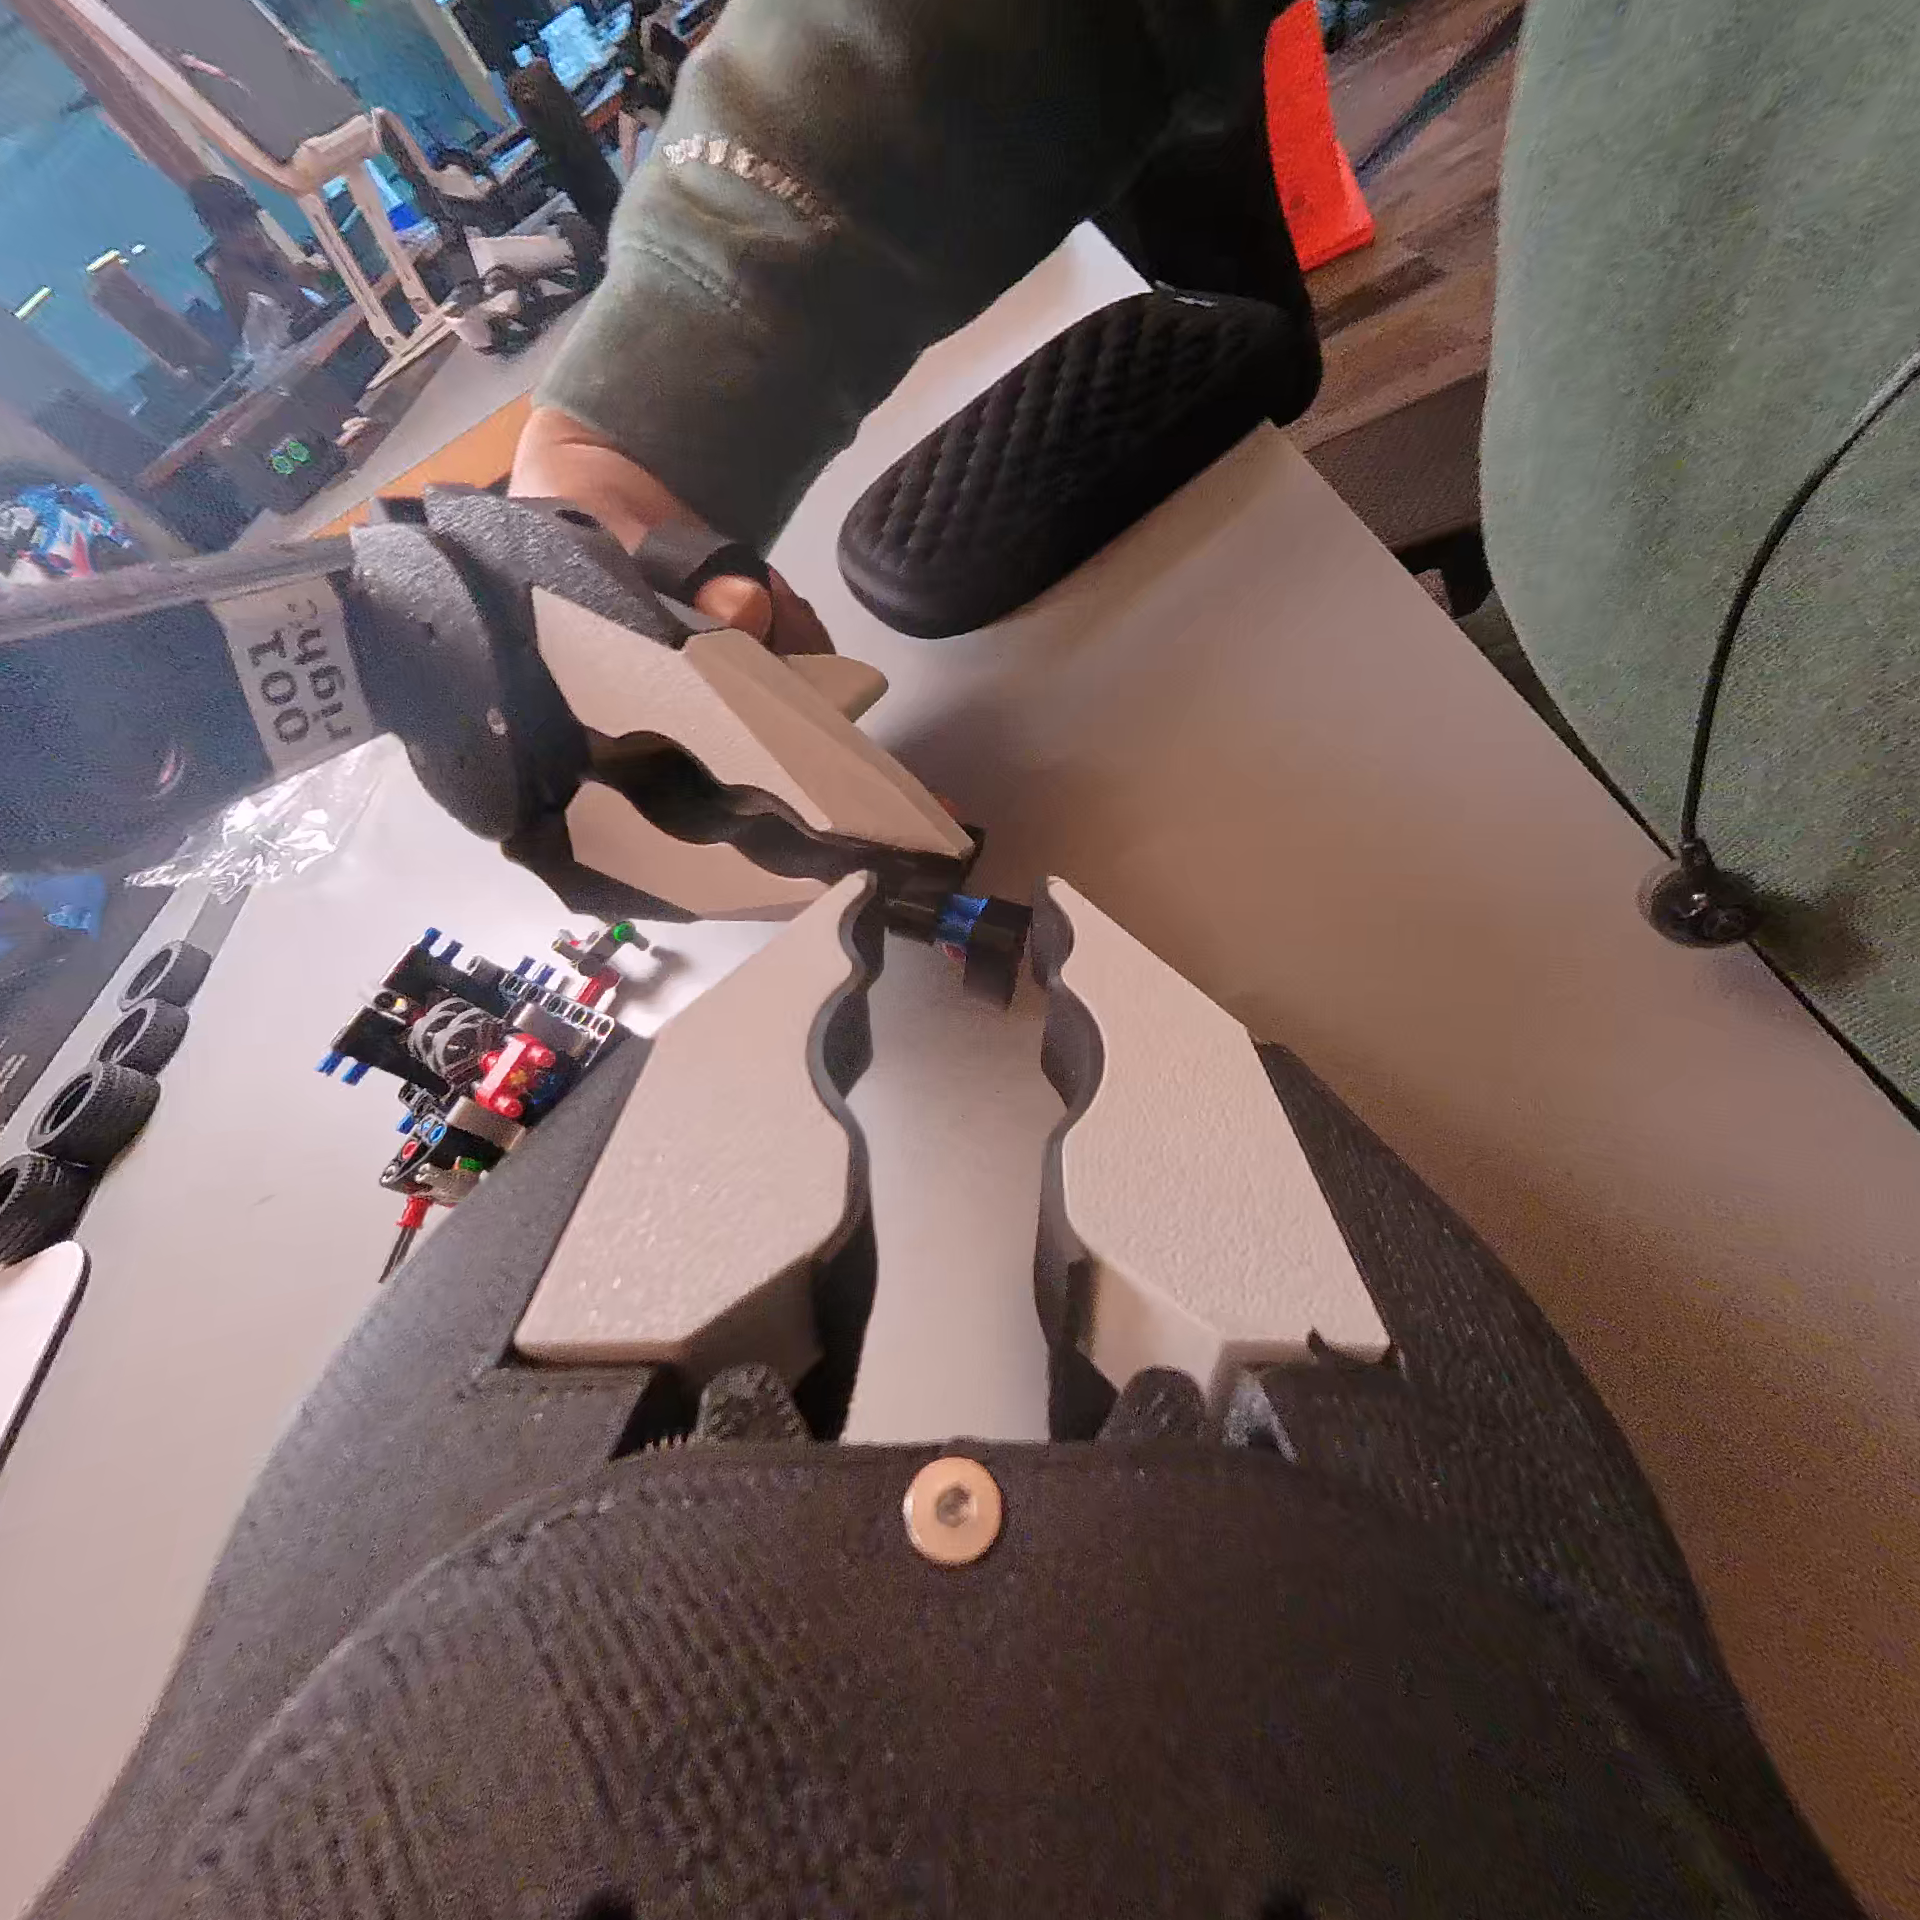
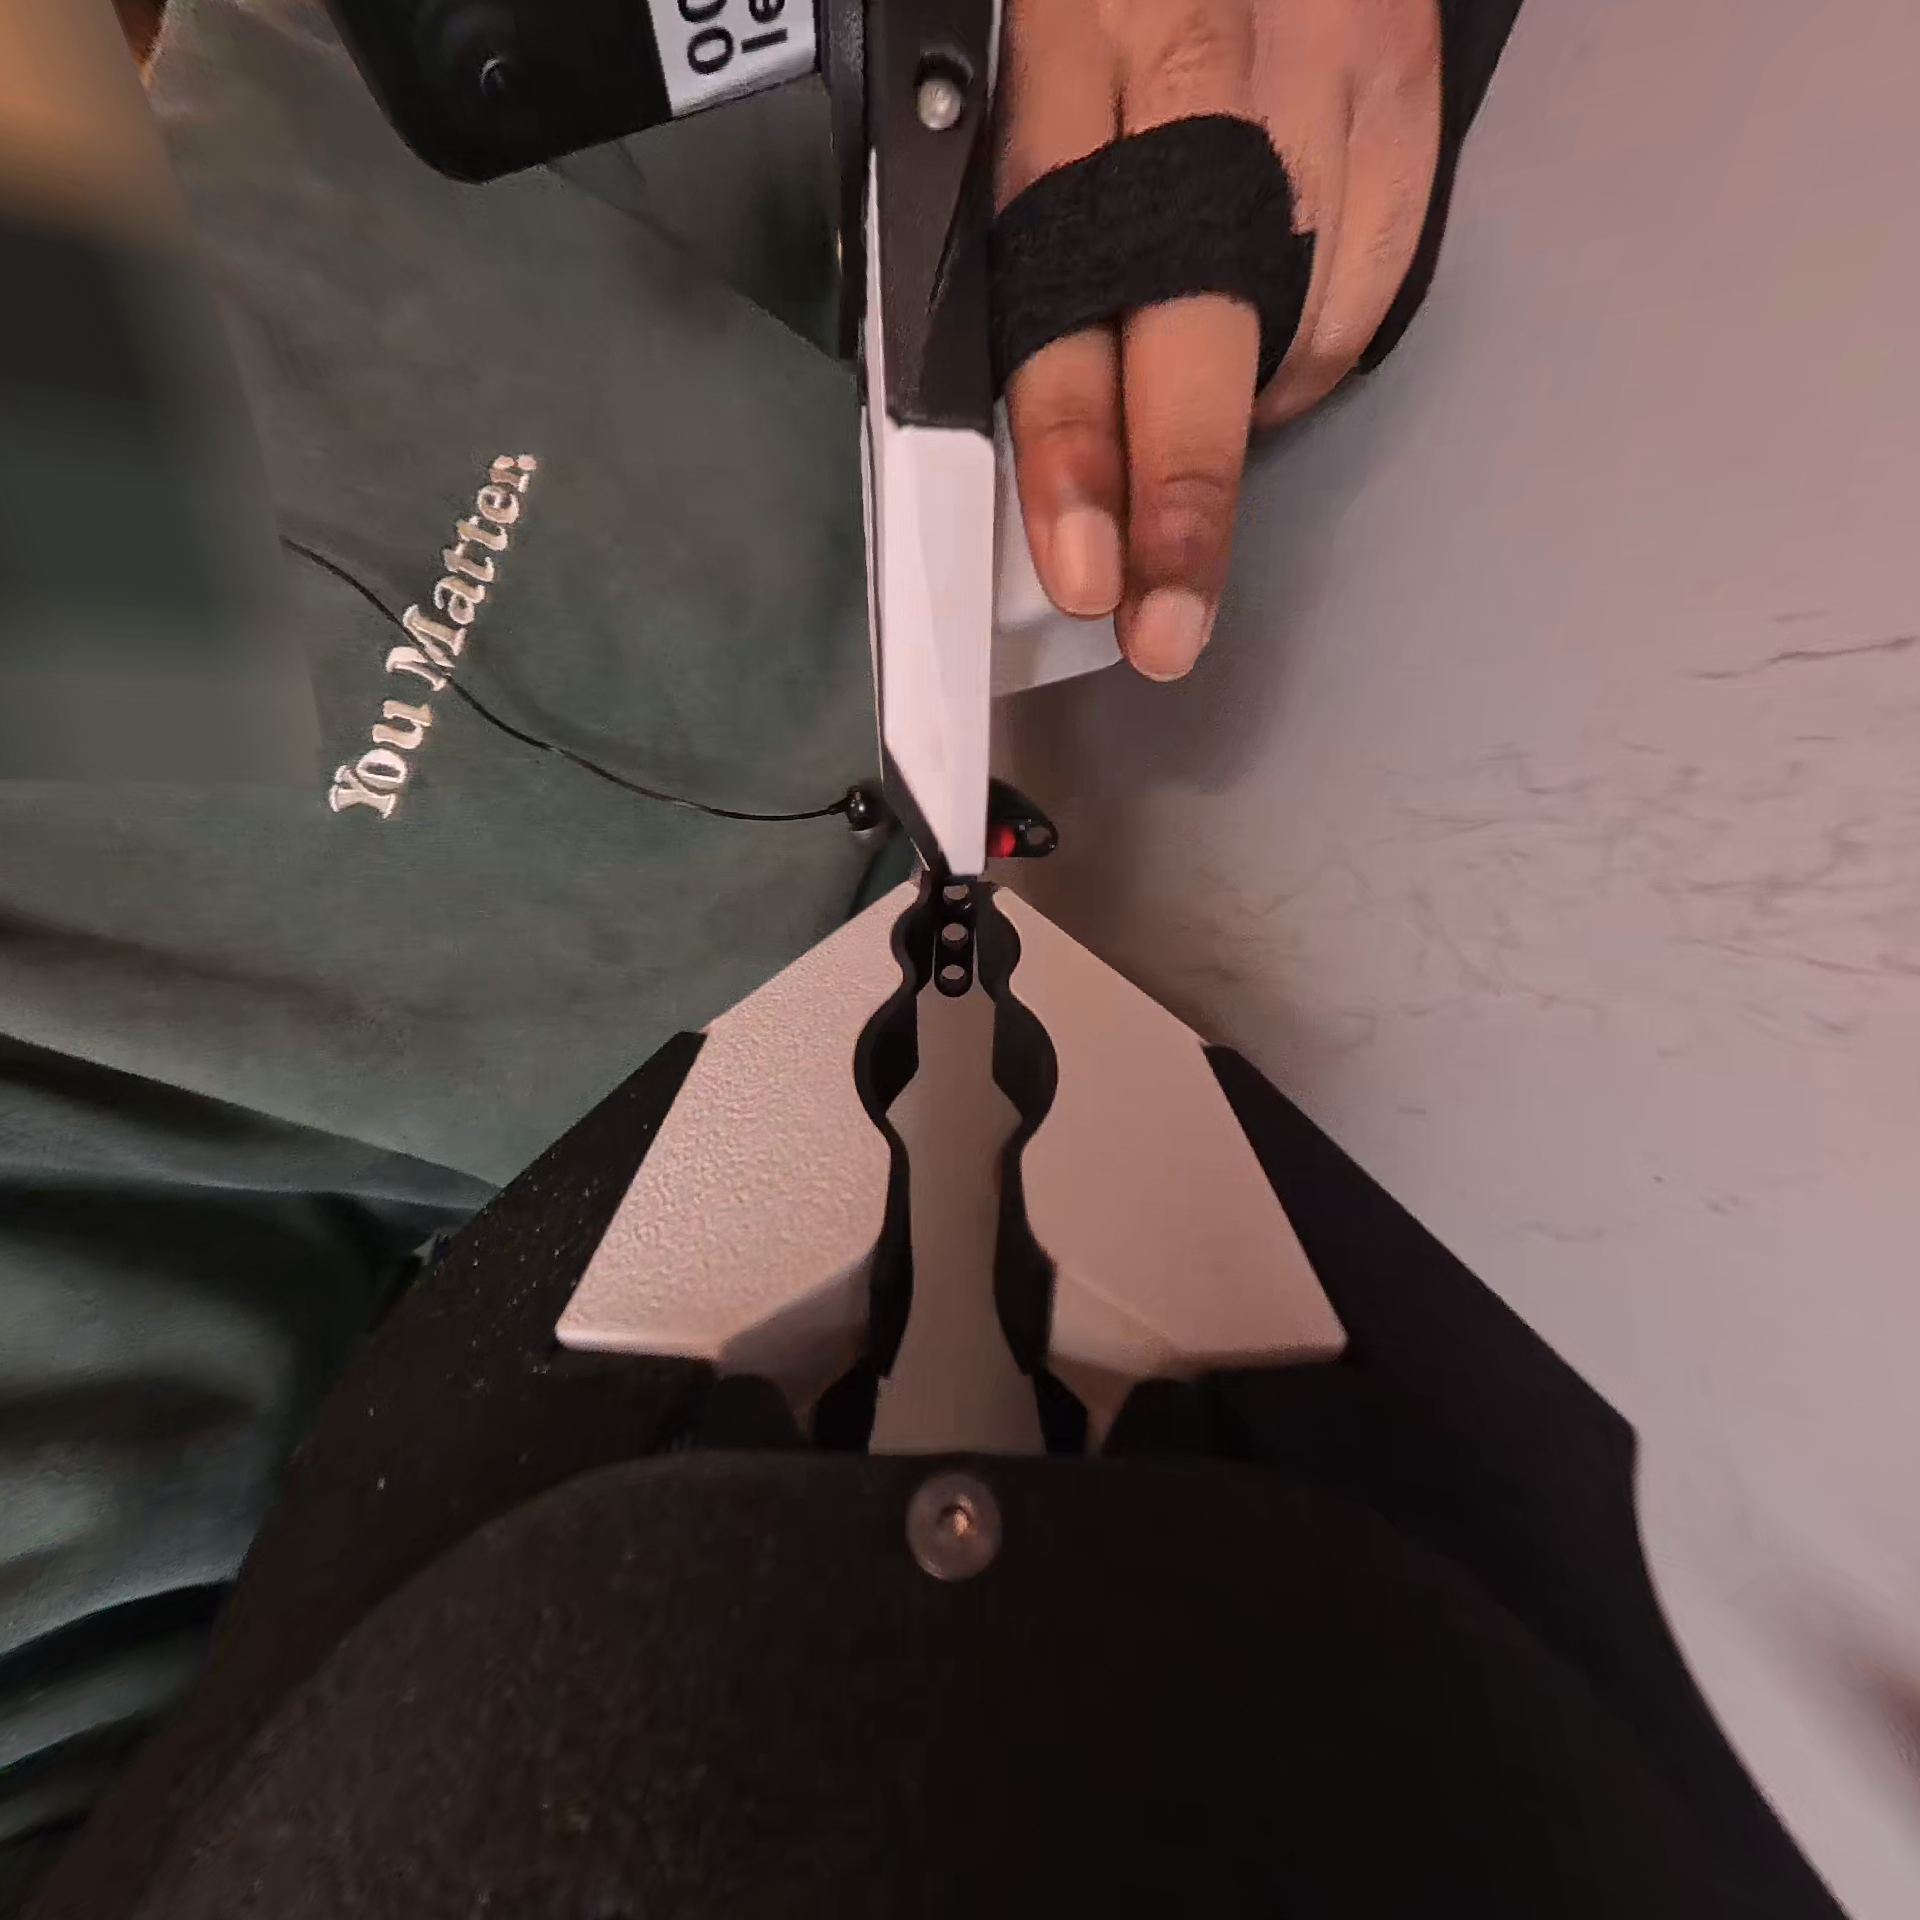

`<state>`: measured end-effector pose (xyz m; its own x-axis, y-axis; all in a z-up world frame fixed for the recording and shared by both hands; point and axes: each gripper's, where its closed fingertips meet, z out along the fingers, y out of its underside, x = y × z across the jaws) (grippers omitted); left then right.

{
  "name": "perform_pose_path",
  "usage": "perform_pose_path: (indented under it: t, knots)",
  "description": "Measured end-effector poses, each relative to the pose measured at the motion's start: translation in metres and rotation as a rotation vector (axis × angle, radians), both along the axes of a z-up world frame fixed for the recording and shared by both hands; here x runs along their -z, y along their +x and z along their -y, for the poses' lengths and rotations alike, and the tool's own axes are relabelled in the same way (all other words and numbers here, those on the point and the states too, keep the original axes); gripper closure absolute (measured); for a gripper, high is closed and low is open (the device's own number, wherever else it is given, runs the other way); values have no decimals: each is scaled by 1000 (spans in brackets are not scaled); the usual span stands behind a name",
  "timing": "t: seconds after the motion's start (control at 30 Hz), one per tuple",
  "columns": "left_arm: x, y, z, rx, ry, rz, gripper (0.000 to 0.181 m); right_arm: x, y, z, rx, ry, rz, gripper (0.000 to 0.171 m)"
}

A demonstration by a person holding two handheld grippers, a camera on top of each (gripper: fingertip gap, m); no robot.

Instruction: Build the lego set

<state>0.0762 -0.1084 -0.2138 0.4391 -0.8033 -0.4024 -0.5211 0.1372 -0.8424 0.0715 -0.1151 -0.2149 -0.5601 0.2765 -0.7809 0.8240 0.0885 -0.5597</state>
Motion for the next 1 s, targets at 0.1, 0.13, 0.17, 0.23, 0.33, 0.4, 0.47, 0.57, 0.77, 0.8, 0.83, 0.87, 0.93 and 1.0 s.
perform_pose_path:
  t: [0.1, 0.13, 0.17, 0.23, 0.33, 0.4, 0.47, 0.57, 0.77, 0.8, 0.83, 0.87, 0.93, 1.0]
  knots:
    - [-1, 3, 2, 3, 0, -4, 156, -2, 2, 1, -17, -20, -2, 167]
    - [-5, 3, 2, 0, 4, 14, 156, -6, 2, 1, -6, -32, -17, 167]
    - [-9, 1, 0, -11, 7, 38, 156, -10, -1, -1, 17, -37, -43, 167]
    - [-19, -5, -5, -49, 9, 101, 156, -21, -9, -6, 101, -19, -150, 161]
    - [-34, -17, -13, -106, -7, 204, 156, -28, -23, -18, 263, 181, -394, 146]
    - [-38, -23, -18, -137, -30, 252, 156, -34, -29, -23, 366, 327, -600, 146]
    - [-37, -26, -21, -157, -54, 274, 156, -35, -29, -23, 423, 431, -724, 153]
    - [-37, -25, -23, -164, -88, 314, 156, -36, -26, -25, 497, 449, -776, 154]
    - [-43, -18, -22, -140, -116, 388, 156, -37, -23, -27, 513, 343, -746, 164]
    - [-45, -17, -20, -130, -113, 400, 155, -38, -22, -26, 506, 319, -738, 165]
    - [-47, -17, -19, -121, -112, 410, 154, -38, -22, -26, 501, 302, -729, 166]
    - [-48, -18, -18, -117, -116, 416, 154, -37, -21, -26, 498, 292, -721, 166]
    - [-49, -20, -17, -112, -128, 420, 158, -34, -20, -28, 498, 284, -705, 166]
    - [-47, -20, -18, -119, -133, 408, 160, -32, -21, -30, 509, 295, -704, 166]
